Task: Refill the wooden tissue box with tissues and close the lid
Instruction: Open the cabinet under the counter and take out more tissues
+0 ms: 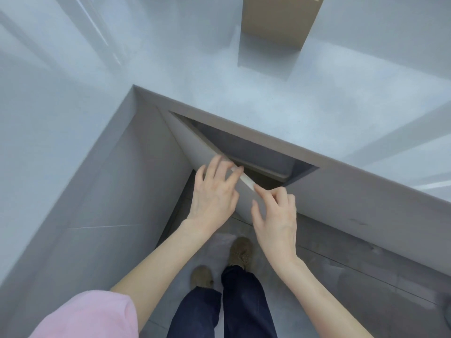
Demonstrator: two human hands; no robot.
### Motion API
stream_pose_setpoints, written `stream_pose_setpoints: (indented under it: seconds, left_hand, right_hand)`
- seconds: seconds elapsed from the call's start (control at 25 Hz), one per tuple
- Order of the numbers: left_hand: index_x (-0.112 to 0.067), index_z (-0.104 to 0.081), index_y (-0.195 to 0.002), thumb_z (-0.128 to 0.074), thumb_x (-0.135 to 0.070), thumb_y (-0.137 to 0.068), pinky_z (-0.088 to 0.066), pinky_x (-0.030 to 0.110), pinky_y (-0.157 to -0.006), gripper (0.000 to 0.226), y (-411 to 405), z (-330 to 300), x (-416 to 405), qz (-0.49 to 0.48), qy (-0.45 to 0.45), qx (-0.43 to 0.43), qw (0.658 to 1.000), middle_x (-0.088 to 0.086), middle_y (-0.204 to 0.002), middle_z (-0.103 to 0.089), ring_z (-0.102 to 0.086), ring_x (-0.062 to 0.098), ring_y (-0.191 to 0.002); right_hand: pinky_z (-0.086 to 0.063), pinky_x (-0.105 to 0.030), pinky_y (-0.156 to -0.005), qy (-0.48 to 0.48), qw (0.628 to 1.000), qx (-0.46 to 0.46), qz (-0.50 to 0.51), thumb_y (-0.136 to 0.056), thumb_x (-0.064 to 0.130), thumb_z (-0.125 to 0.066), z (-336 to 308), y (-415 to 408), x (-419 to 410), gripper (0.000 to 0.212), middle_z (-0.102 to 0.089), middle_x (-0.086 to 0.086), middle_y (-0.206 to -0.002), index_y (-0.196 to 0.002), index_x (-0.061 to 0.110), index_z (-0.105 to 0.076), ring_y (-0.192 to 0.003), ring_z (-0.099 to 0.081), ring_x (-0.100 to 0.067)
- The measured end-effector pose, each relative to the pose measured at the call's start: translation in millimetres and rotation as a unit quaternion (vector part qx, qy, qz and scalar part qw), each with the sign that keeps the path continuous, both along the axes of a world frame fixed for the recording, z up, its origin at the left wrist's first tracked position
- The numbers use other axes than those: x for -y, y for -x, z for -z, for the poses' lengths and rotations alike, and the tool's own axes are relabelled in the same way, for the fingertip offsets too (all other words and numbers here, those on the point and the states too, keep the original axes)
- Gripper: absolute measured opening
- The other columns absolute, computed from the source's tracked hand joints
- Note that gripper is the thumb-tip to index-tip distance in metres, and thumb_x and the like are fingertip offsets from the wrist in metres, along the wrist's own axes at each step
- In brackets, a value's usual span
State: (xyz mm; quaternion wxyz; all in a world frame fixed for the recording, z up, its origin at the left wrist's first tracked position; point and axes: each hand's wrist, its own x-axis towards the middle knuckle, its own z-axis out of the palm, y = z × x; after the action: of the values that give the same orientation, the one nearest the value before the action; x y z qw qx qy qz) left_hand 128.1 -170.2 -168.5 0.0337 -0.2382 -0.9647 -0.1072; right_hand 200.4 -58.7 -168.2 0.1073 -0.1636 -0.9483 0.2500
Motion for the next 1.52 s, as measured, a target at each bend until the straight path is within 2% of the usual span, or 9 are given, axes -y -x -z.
stream_pose_setpoints:
  seconds: [0.16, 0.28, 0.36, 0.52, 0.68, 0.84, 1.04, 1.28, 1.52]
  left_hand:
    - [-0.014, -0.069, -0.102, -0.040, -0.021, -0.080, -0.052, 0.042, -0.087, 0.037, -13, -7, 24, 0.005, 0.006, 0.016, 1.000, 0.006, -0.103, -0.068, -0.057, 0.028, -0.116]
    - [-0.013, -0.072, -0.094, -0.042, -0.027, -0.083, -0.052, 0.037, -0.084, 0.035, -23, -10, 44, 0.009, 0.002, 0.015, 1.000, 0.005, -0.097, -0.070, -0.060, 0.026, -0.114]
    - [-0.014, -0.073, -0.092, -0.042, -0.031, -0.083, -0.053, 0.035, -0.080, 0.036, -28, -10, 59, 0.017, 0.011, 0.015, 1.000, 0.003, -0.096, -0.070, -0.060, 0.024, -0.114]
    - [-0.013, -0.072, -0.087, -0.043, -0.030, -0.080, -0.055, 0.030, -0.066, 0.035, -35, -10, 90, 0.026, 0.004, 0.021, 0.999, 0.004, -0.097, -0.070, -0.061, 0.023, -0.113]
    - [-0.012, -0.073, -0.088, -0.042, -0.026, -0.078, -0.055, 0.030, -0.063, 0.036, -42, -10, 123, 0.032, -0.004, 0.022, 0.999, 0.005, -0.102, -0.072, -0.067, 0.022, -0.104]
    - [-0.015, -0.074, -0.092, -0.052, -0.022, -0.075, -0.055, 0.030, -0.060, 0.028, -44, -13, 155, 0.016, 0.012, 0.027, 0.999, 0.002, -0.108, -0.072, -0.071, 0.021, -0.084]
    - [-0.010, -0.071, -0.101, -0.058, -0.011, -0.077, -0.052, 0.033, -0.049, 0.027, -49, -14, 182, -0.015, 0.010, 0.081, 0.997, 0.002, -0.123, -0.066, -0.068, 0.028, -0.069]
    - [-0.011, -0.058, -0.124, -0.049, -0.011, -0.091, -0.051, 0.042, -0.070, 0.034, -45, -20, 192, -0.047, 0.010, 0.141, 0.989, -0.004, -0.144, -0.045, -0.061, 0.030, -0.100]
    - [-0.002, -0.067, -0.105, -0.061, -0.010, -0.077, -0.055, 0.043, -0.065, 0.029, -38, -19, 190, 0.024, 0.028, 0.088, 0.995, 0.012, -0.119, -0.066, -0.064, 0.036, -0.092]
  right_hand:
    - [-0.046, -0.024, -0.049, 0.048, 0.998, 0.021, -0.022, -0.074, 0.001, -0.073, -2, -17, 24, 0.035, -0.060, -0.006, -0.078, -0.107, 0.011, -0.069, -0.071, -0.046, -0.016]
    - [-0.028, -0.005, -0.049, 0.061, 0.997, 0.038, -0.037, -0.075, 0.001, -0.072, -5, -33, 44, 0.034, -0.059, -0.004, -0.077, -0.106, 0.014, -0.070, -0.070, -0.044, -0.011]
    - [-0.019, -0.002, -0.052, 0.068, 0.995, 0.051, -0.045, -0.077, 0.003, -0.070, -4, -45, 60, 0.036, -0.058, -0.002, -0.080, -0.110, 0.017, -0.068, -0.072, -0.042, -0.008]
    - [-0.027, 0.001, -0.058, 0.096, 0.991, 0.058, -0.077, -0.080, 0.011, -0.067, -1, -63, 92, 0.042, -0.058, 0.001, -0.090, -0.120, 0.020, -0.061, -0.080, -0.038, 0.000]
    - [-0.053, -0.024, -0.064, 0.130, 0.979, 0.084, -0.132, -0.080, 0.018, -0.063, -2, -76, 125, 0.050, -0.058, 0.000, -0.108, -0.129, 0.018, -0.053, -0.089, -0.060, -0.015]
    - [-0.053, -0.029, -0.080, 0.190, 0.964, 0.107, -0.154, -0.083, 0.023, -0.061, -7, -72, 161, 0.052, -0.050, 0.001, -0.124, -0.133, 0.017, -0.046, -0.103, -0.057, -0.016]
    - [-0.054, -0.038, -0.082, 0.215, 0.953, 0.145, -0.157, -0.086, 0.022, -0.059, -14, -64, 202, 0.051, -0.041, -0.001, -0.131, -0.133, 0.014, -0.041, -0.112, -0.052, -0.018]
    - [-0.054, -0.040, -0.078, 0.221, 0.949, 0.157, -0.159, -0.086, 0.021, -0.058, -15, -59, 221, 0.049, -0.036, -0.003, -0.132, -0.130, 0.009, -0.040, -0.112, -0.050, -0.023]
    - [-0.053, -0.036, -0.078, 0.179, 0.946, 0.179, -0.204, -0.087, 0.028, -0.057, -20, -55, 202, 0.050, -0.038, -0.001, -0.131, -0.131, 0.013, -0.039, -0.109, -0.052, -0.020]
